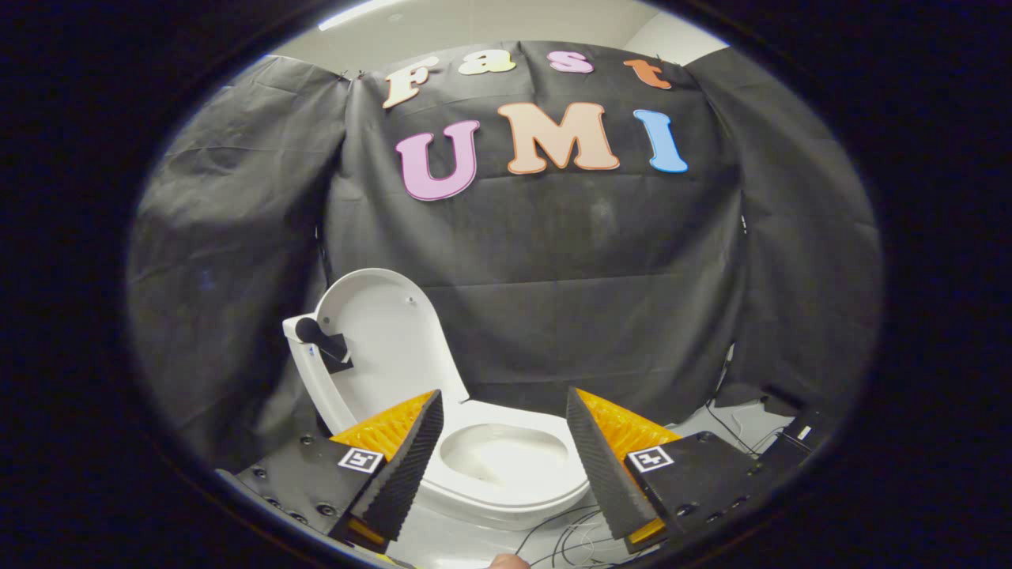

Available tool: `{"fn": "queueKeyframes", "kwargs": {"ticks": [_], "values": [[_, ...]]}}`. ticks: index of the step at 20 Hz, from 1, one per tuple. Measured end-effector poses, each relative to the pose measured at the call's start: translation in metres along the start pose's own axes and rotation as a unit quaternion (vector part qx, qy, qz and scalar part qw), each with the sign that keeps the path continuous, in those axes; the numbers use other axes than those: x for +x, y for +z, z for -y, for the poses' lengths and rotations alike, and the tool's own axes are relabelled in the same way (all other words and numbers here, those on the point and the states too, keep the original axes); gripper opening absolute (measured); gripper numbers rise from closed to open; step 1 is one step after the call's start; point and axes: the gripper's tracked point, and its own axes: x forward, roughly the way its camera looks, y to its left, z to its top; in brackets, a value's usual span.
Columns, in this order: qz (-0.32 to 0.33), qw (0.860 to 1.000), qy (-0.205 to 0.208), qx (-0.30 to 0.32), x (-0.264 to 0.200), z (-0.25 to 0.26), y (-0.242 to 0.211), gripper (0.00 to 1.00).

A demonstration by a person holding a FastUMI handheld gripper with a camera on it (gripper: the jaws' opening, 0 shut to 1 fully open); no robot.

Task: Open the toilet lid.

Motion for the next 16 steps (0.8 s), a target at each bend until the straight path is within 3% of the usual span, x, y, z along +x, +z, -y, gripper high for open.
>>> {"fn": "queueKeyframes", "kwargs": {"ticks": [8, 16], "values": [[-0.008, 0.999, -0.033, 0.007, -0.003, 0.03, -0.017, 0.96], [-0.023, 0.999, -0.035, 0.005, -0.001, 0.03, -0.026, 0.96]]}}
